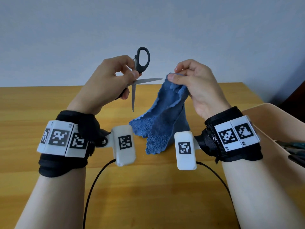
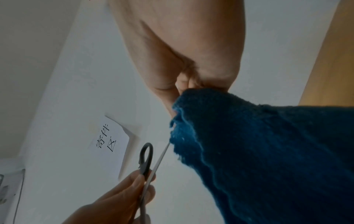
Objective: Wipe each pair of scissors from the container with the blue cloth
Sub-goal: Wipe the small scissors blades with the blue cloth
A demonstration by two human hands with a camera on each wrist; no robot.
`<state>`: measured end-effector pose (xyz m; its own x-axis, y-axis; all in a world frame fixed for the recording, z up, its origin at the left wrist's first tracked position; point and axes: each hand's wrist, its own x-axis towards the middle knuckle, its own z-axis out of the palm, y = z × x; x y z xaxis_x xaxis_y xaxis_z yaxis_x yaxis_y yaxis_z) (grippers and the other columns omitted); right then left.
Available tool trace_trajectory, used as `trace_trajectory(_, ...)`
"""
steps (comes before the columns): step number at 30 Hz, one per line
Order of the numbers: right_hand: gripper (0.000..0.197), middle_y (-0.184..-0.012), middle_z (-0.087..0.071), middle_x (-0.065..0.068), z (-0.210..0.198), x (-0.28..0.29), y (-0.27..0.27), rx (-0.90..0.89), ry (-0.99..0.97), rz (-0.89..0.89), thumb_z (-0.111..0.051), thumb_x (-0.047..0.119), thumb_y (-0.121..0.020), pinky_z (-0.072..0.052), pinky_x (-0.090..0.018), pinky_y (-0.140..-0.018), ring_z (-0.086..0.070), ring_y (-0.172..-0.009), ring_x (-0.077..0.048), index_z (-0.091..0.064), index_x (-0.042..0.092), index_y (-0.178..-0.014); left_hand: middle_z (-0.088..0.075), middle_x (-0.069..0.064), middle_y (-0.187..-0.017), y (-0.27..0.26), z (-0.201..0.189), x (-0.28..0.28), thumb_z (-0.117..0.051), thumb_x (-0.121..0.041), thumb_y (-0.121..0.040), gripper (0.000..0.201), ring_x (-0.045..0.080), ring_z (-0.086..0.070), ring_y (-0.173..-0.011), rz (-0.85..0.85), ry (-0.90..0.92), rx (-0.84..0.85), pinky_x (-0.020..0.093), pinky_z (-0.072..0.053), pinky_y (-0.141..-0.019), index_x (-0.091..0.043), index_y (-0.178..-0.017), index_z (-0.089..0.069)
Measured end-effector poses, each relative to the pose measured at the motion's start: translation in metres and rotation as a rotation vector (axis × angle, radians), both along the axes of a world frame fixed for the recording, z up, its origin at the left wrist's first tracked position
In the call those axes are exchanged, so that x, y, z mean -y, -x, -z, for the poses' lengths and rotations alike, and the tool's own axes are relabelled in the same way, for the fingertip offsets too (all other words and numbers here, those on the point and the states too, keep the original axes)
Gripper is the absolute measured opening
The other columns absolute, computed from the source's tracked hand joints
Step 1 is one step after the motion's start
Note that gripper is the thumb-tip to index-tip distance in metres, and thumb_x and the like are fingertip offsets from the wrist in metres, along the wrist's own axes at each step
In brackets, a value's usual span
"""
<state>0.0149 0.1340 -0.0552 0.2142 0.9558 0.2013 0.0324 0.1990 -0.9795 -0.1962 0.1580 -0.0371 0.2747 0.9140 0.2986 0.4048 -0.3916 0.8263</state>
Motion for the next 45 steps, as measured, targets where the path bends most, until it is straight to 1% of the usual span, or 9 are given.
trace_trajectory(5, 0.019, -0.083, -0.072, -0.007, 0.001, 0.000, 0.000, -0.093, -0.105, 0.073, -0.079, 0.005, -0.080, -0.054, -0.030, -0.079, -0.068, -0.081, -0.016, -0.065, 0.012, -0.091, -0.063, 0.003, -0.090, -0.008, 0.003, -0.001, -0.056, -0.020, -0.101, 0.012, 0.009, -0.052, -0.042, -0.058, 0.002, -0.011, 0.011, -0.039, -0.045, -0.019, -0.089, -0.056)
trace_trajectory(11, 0.022, -0.080, -0.072, -0.010, -0.004, 0.004, 0.021, 0.053, -0.204, -0.069, -0.079, 0.004, -0.079, -0.053, -0.029, -0.072, -0.066, -0.075, -0.017, -0.061, 0.009, -0.090, -0.057, -0.002, -0.073, -0.026, 0.007, -0.001, -0.056, -0.016, -0.099, 0.019, 0.009, -0.055, -0.039, -0.120, 0.033, -0.010, 0.015, -0.038, -0.039, -0.022, -0.081, -0.053)
trace_trajectory(15, 0.024, -0.069, -0.064, 0.003, 0.002, 0.001, 0.029, 0.271, -0.231, 0.038, -0.084, 0.007, -0.073, -0.048, -0.021, -0.064, -0.058, -0.065, -0.008, -0.062, 0.011, -0.082, -0.057, -0.002, -0.069, -0.031, 0.005, 0.002, -0.056, -0.014, -0.099, 0.018, 0.010, -0.053, -0.037, -0.101, 0.032, -0.009, 0.016, -0.037, -0.038, -0.019, -0.081, -0.054)
trace_trajectory(22, 0.020, -0.069, -0.065, -0.009, 0.002, 0.001, 0.028, 0.433, -0.243, 0.133, -0.081, 0.009, -0.077, -0.039, -0.009, -0.062, -0.051, -0.061, 0.000, -0.061, 0.012, -0.082, -0.055, -0.006, -0.072, -0.031, 0.005, 0.004, -0.057, -0.013, -0.098, 0.010, 0.011, -0.051, -0.038, -0.057, 0.018, -0.020, 0.017, -0.039, -0.041, -0.012, -0.089, -0.057)
trace_trajectory(25, 0.017, -0.062, -0.060, 0.005, 0.003, -0.001, 0.022, 0.437, -0.199, 0.158, -0.077, 0.008, -0.080, -0.039, -0.009, -0.062, -0.051, -0.059, 0.002, -0.062, 0.012, -0.083, -0.060, 0.003, -0.075, -0.025, 0.003, 0.003, -0.059, -0.012, -0.098, 0.014, 0.011, -0.050, -0.038, -0.059, 0.030, 0.011, 0.017, -0.038, -0.042, -0.013, -0.084, -0.057)
trace_trajectory(28, 0.014, -0.061, -0.057, 0.010, 0.006, -0.004, 0.010, 0.433, -0.158, 0.269, -0.074, 0.007, -0.082, -0.041, -0.012, -0.063, -0.051, -0.057, 0.004, -0.062, 0.013, -0.083, -0.067, 0.024, -0.099, -0.019, 0.000, 0.004, -0.058, -0.013, -0.099, 0.019, 0.009, -0.048, -0.038, -0.062, 0.047, 0.067, 0.019, -0.039, -0.045, -0.016, -0.080, -0.057)
trace_trajectory(32, 0.014, -0.071, -0.062, 0.006, 0.009, -0.007, 0.000, 0.302, -0.134, 0.411, -0.073, 0.010, -0.084, -0.053, -0.029, -0.073, -0.059, -0.068, -0.007, -0.061, 0.017, -0.085, -0.062, 0.025, -0.099, -0.016, -0.004, 0.005, -0.055, -0.013, -0.102, 0.020, 0.010, -0.047, -0.040, -0.032, 0.067, 0.147, 0.019, -0.040, -0.047, -0.017, -0.082, -0.055)
trace_trajectory(38, 0.019, -0.093, -0.070, -0.020, 0.002, -0.002, 0.011, -0.090, 0.041, -0.084, -0.070, 0.002, -0.088, -0.052, -0.026, -0.065, -0.065, -0.079, -0.021, -0.057, 0.015, -0.085, -0.048, 0.002, -0.076, -0.025, 0.004, 0.000, -0.051, -0.015, -0.104, 0.013, 0.008, -0.052, -0.041, -0.079, 0.151, 0.197, 0.018, -0.045, -0.048, -0.011, -0.092, -0.047)
trace_trajectory(45, 0.025, -0.087, -0.069, -0.011, 0.002, 0.001, 0.024, -0.218, 0.072, -0.249, -0.067, -0.004, -0.088, -0.053, -0.033, -0.077, -0.064, -0.077, -0.021, -0.050, 0.014, -0.082, -0.045, 0.002, -0.077, -0.030, 0.009, -0.003, -0.050, -0.015, -0.105, 0.012, 0.012, -0.050, -0.042, -0.107, 0.178, 0.276, 0.025, -0.046, -0.051, -0.010, -0.095, -0.044)
